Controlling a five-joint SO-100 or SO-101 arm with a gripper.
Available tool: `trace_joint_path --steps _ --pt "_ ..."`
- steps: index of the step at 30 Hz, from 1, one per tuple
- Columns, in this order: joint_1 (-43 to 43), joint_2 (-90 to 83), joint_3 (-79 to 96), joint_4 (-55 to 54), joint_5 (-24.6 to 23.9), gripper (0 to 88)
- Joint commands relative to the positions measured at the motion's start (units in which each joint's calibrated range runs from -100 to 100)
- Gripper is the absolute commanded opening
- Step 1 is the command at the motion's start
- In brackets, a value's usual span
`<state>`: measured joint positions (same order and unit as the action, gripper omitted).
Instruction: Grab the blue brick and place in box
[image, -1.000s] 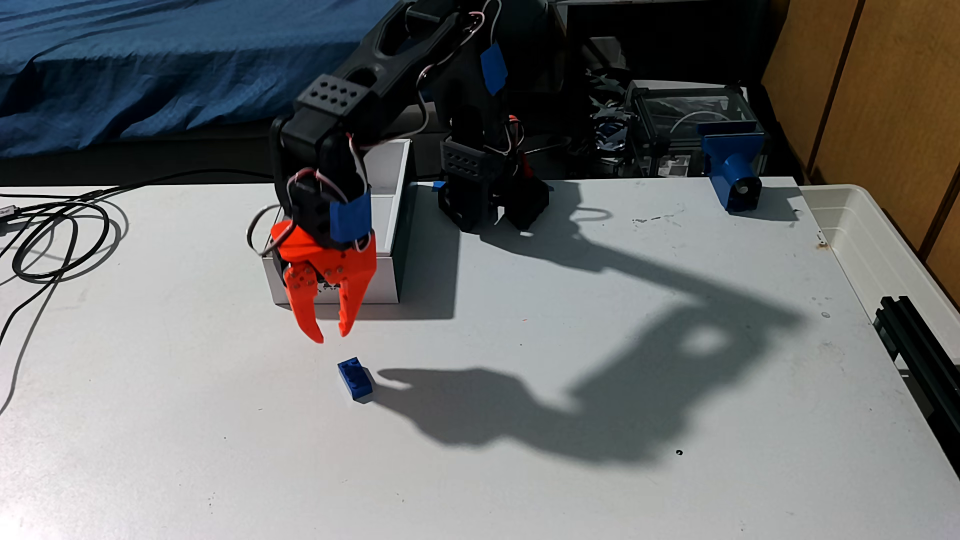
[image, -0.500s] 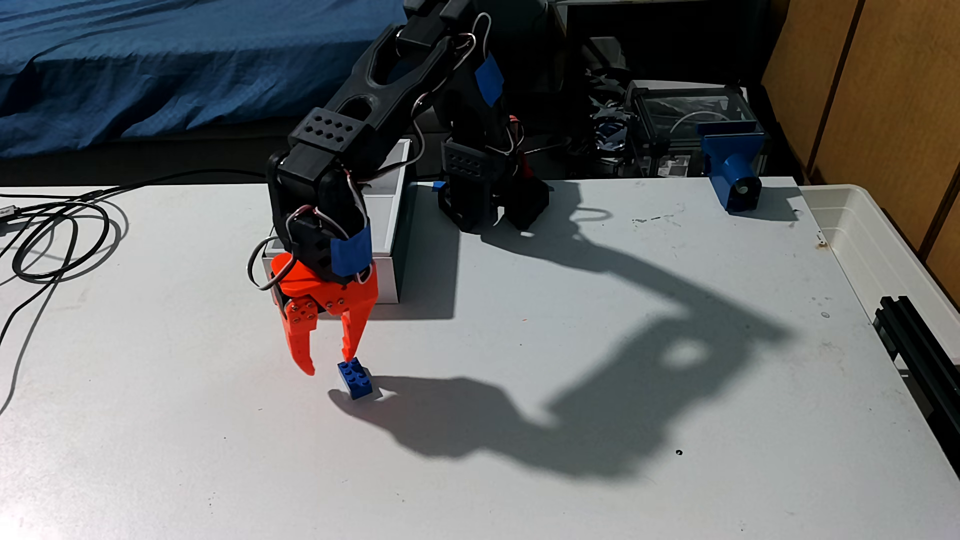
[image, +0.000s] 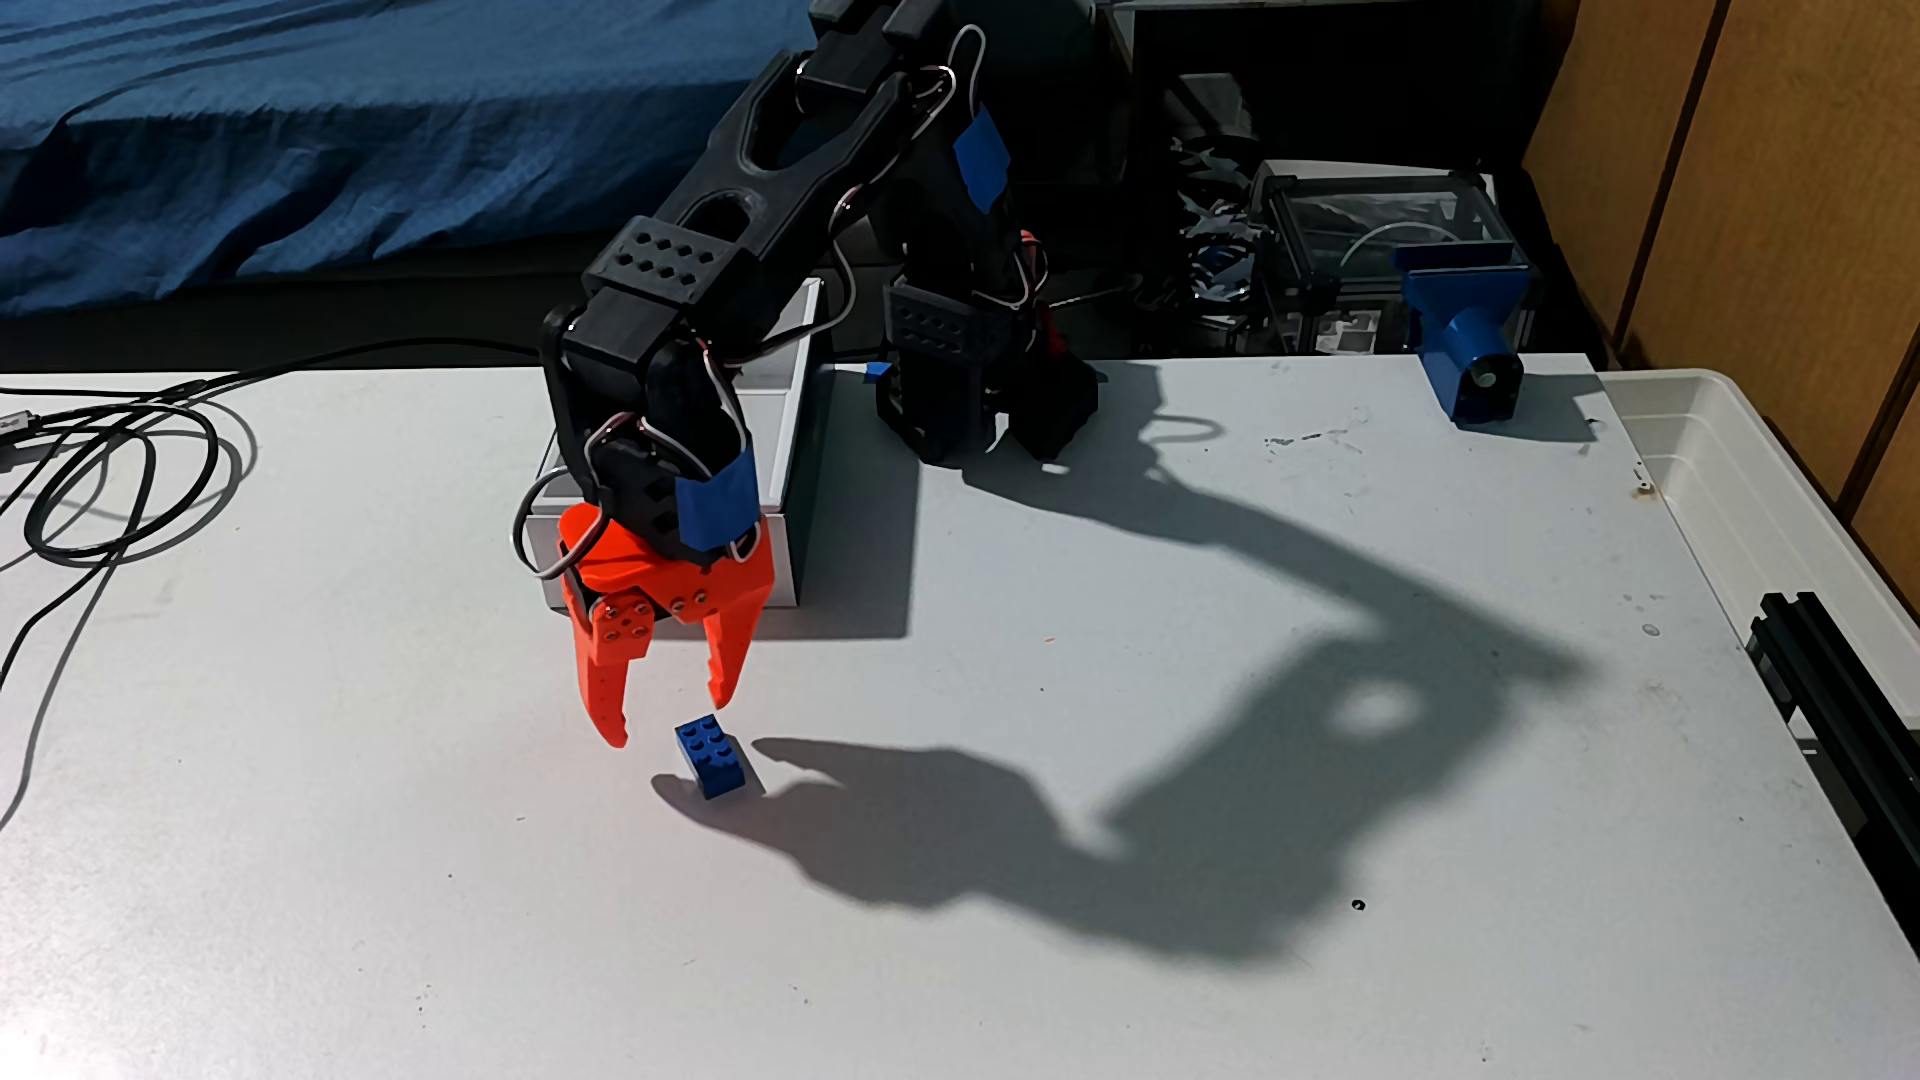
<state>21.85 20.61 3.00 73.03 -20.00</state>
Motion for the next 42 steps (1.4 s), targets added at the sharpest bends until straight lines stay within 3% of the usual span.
trace_joint_path --steps 1,42 --pt "-0.15 -1.03 -2.11 0.6 -0.34 22.2" --pt "-4.01 2.52 -0.51 -2.42 -1.81 22.3"
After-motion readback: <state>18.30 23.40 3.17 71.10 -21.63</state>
